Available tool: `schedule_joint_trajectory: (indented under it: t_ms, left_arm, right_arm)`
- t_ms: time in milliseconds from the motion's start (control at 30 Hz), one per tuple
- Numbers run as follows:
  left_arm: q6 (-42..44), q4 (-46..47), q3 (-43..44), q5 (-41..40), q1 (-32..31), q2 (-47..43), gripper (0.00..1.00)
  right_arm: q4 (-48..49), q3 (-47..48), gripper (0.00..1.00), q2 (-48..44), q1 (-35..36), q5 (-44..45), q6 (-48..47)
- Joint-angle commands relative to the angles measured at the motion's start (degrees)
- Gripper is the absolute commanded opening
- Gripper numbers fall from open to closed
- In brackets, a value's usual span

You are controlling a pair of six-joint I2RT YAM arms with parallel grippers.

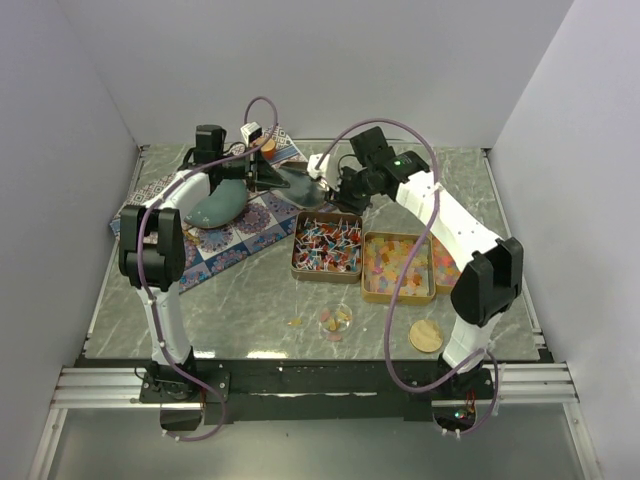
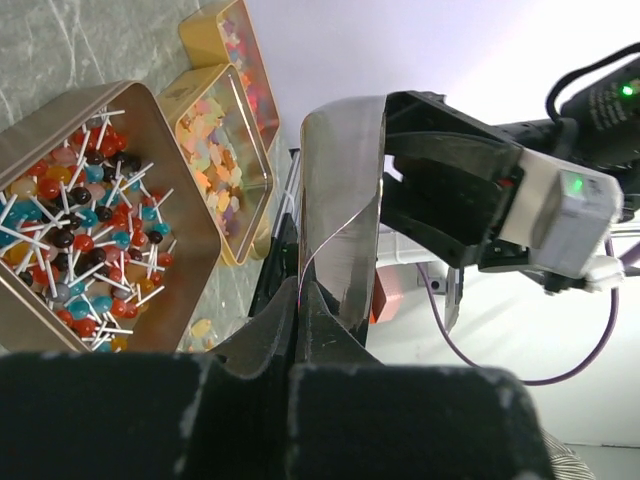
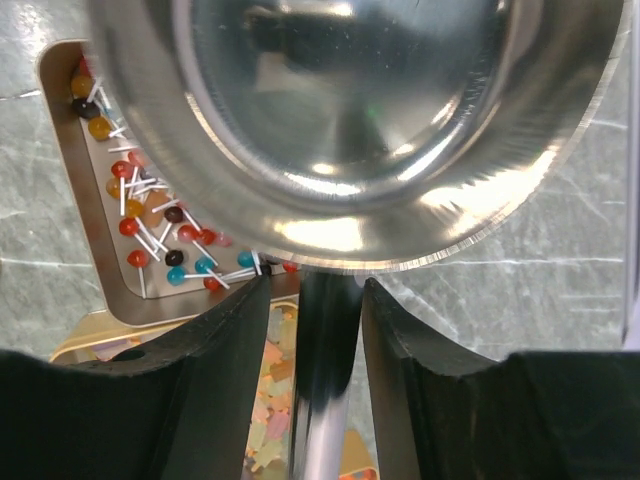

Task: Pack the candies
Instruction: Adjust the spatula, then scoop the fake candies from the storage box.

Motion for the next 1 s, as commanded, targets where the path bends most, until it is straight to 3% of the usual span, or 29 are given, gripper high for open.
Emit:
schedule_joint_trajectory:
  t_ms: [0,133,200,300,333,367,400,500,700,833,967]
  left_arm:
    - [-0.9,2.74,-0.17,2.64,-0.07,-3.57,0.01]
    - [-0.81,2.57,0.1,2.38,-0.07,-3.22,0.01]
    - [0.5,1.52,0.27,2.12,-0.07,-2.87,0.01]
    - [5.85,-4.54,1.68,-0.34,-0.07,-2.43,0.01]
    - [8.65,-6.47,2.64,-1.56,-0.07,-2.42,0.07]
    - [10.07,-9.88,2.99,-6.01,0.19,-2.86,0.19]
    - [11.39,-11.66,3.35,-8.67,0.37,-3.47,0.43]
    - [16.58,-18.24,6.59,-19.46,1.33,-5.94,0.65]
    - [15.01,-20.98,4.41,-32.66,5.2,-10.77,0.71]
    - [15.54,-22.66,-2.16,-34.1,5.82,-13.05,0.7]
    - [12.82,-20.29,-11.13,-33.74,5.82,-16.57,0.69]
  right_arm:
    - [0.24,3.68,0.45,1.82,-0.8,0.13,1.2]
    - [-1.08,5.0,0.23,2.26,-1.33,-0.48,2.78]
    - [-0.91,5.0,0.18,1.57,-1.42,-0.57,3.13]
    - [-0.47,4.91,0.06,0.16,-1.59,-0.57,3.48]
    - [-0.73,5.35,0.0,-0.02,-1.77,-0.49,2.87]
    - [-1.43,5.87,0.0,-0.11,-1.77,0.3,1.82]
    - [-4.48,6.58,0.0,0.33,-1.68,1.35,0.16]
    - [-11.5,8.43,0.0,1.73,-1.86,7.49,-8.09]
    - [-13.39,2.29,0.0,-0.02,-2.21,21.2,-26.99]
    - [-14.09,0.52,0.0,-0.55,-2.21,25.53,-39.28]
    - [-15.49,1.74,0.0,1.03,-1.95,28.6,-45.37]
